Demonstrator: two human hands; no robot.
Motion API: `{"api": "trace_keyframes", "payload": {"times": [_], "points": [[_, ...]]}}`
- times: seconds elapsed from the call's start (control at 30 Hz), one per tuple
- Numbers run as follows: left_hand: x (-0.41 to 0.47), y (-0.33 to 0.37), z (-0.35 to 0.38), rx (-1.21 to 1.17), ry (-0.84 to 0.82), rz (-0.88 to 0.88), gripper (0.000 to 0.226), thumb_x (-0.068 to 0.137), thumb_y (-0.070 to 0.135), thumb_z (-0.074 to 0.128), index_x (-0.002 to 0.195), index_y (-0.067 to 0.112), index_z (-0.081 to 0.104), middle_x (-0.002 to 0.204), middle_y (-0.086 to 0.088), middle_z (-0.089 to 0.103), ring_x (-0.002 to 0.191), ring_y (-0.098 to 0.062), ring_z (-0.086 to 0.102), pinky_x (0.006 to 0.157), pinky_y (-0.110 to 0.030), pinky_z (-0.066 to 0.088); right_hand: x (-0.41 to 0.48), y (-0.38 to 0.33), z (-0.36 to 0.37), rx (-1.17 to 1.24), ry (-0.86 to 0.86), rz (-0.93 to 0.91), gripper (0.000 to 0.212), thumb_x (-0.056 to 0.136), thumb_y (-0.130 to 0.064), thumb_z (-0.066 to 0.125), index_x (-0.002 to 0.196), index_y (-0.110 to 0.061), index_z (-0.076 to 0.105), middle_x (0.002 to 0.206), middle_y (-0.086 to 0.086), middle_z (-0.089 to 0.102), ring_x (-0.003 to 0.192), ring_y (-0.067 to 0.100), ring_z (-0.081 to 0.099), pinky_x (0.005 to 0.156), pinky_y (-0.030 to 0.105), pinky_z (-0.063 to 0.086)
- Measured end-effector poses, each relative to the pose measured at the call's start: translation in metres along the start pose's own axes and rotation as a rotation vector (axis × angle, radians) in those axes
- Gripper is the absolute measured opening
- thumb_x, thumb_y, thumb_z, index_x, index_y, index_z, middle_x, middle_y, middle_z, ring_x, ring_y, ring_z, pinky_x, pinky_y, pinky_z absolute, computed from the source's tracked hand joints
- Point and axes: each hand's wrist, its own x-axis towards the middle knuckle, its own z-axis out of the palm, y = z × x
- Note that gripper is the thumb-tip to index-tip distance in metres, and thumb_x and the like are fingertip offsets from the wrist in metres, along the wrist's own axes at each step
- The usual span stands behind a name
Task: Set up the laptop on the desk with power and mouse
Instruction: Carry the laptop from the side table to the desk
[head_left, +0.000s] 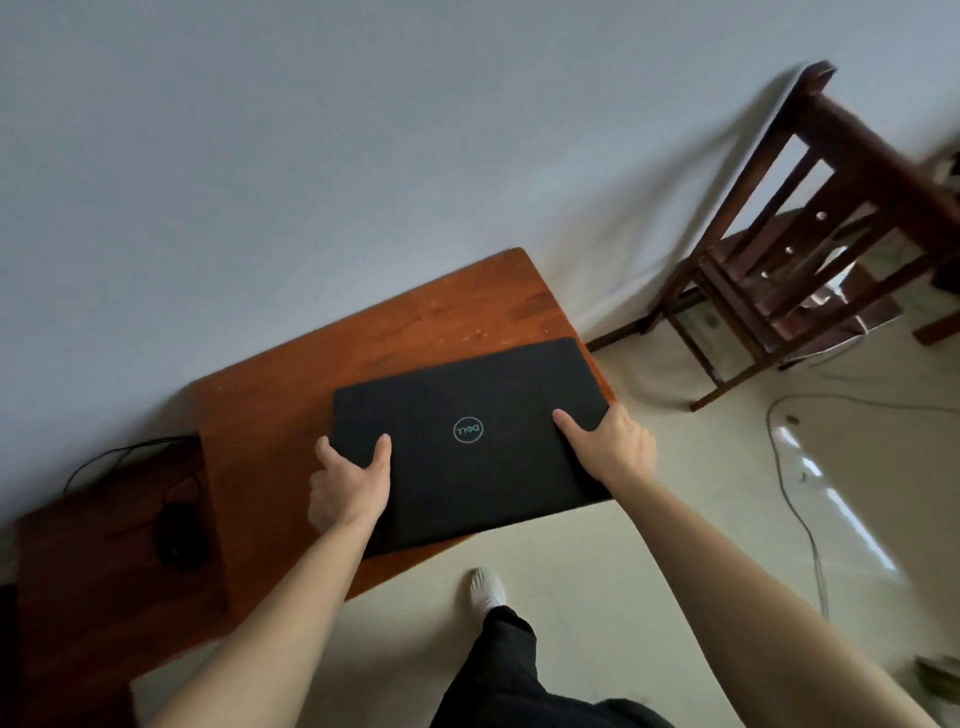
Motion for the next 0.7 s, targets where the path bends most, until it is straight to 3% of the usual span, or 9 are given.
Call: {"api": "trace_keyframes", "payload": {"times": [0.13, 0.47, 0.7], "points": [[-0.077, 0.046, 0.013, -0.001, -0.019, 0.174, 0.090, 0.078, 0.077, 0.051, 0.148, 0.028, 0.023, 0.130, -0.016, 0.058, 0.113, -0.040, 0.060, 0.090, -0.048, 0.048, -0.019, 0.090, -0.051, 0.116, 0.074, 0.085, 0.081, 0.070, -0.086, 0.047, 0.108, -0.015, 0.053, 0.094, 0.000, 0.063, 0.094, 0.028, 0.064, 0.070, 0.035, 0.050], [-0.327, 0.201, 0.078, -0.136, -0.080, 0.606, 0.081, 0.079, 0.069, 0.056, 0.141, 0.022, 0.032, 0.126, -0.011, 0.060, 0.111, -0.039, 0.059, 0.093, -0.050, 0.050, -0.067, 0.341, -0.226, 0.359, 0.443, 0.259, 0.086, 0.065, -0.088, 0.047, 0.116, -0.019, 0.051, 0.108, 0.003, 0.066, 0.101, 0.028, 0.064, 0.076, 0.037, 0.049], [-0.519, 0.308, 0.162, -0.192, -0.230, 0.942, 0.082, 0.078, 0.067, 0.057, 0.143, 0.025, 0.031, 0.132, -0.005, 0.058, 0.116, -0.033, 0.057, 0.097, -0.049, 0.047, -0.085, 0.525, -0.343, 0.471, 0.754, 0.487, 0.101, 0.060, -0.092, 0.048, 0.135, -0.025, 0.045, 0.115, 0.001, 0.065, 0.105, 0.028, 0.064, 0.081, 0.040, 0.050]]}}
